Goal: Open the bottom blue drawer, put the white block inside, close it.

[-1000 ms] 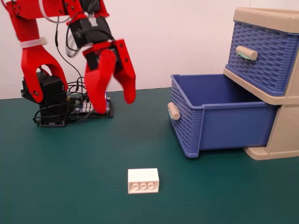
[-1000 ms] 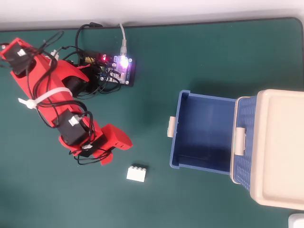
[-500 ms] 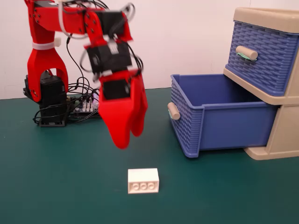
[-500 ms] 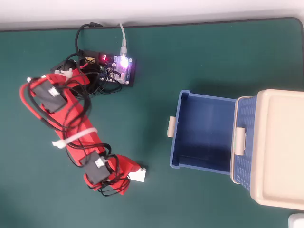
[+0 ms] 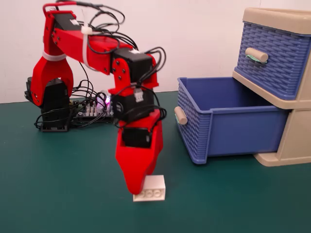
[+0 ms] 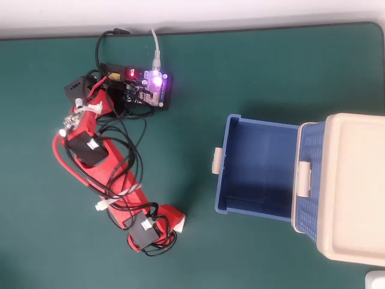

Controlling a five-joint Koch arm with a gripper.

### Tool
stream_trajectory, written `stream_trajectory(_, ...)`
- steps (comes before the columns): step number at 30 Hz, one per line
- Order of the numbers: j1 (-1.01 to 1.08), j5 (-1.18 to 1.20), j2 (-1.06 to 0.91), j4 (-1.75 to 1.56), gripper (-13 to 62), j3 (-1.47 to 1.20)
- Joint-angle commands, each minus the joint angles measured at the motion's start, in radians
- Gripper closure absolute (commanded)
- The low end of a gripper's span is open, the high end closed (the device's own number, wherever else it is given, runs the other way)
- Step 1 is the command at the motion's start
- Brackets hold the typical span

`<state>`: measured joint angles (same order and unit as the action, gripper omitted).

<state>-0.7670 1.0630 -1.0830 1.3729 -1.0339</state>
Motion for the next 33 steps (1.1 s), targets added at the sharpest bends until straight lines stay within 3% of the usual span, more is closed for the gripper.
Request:
stream_trajectory(1, -0.006, -0.002, 0.011, 0.014, 15.4, 0.052)
stream_trajectory(18, -0.002, 0.025, 0.127, 0.012, 16.6, 0.06)
stream_trajectory(21, 0.002, 0.035, 0.127, 0.012, 26.0, 0.06)
stream_trajectory(26, -0.002, 0.094, 0.126, 0.014, 58.3, 0.06)
stream_trajectory(33, -0.003, 0.16, 0.127, 0.018, 57.6, 0.057)
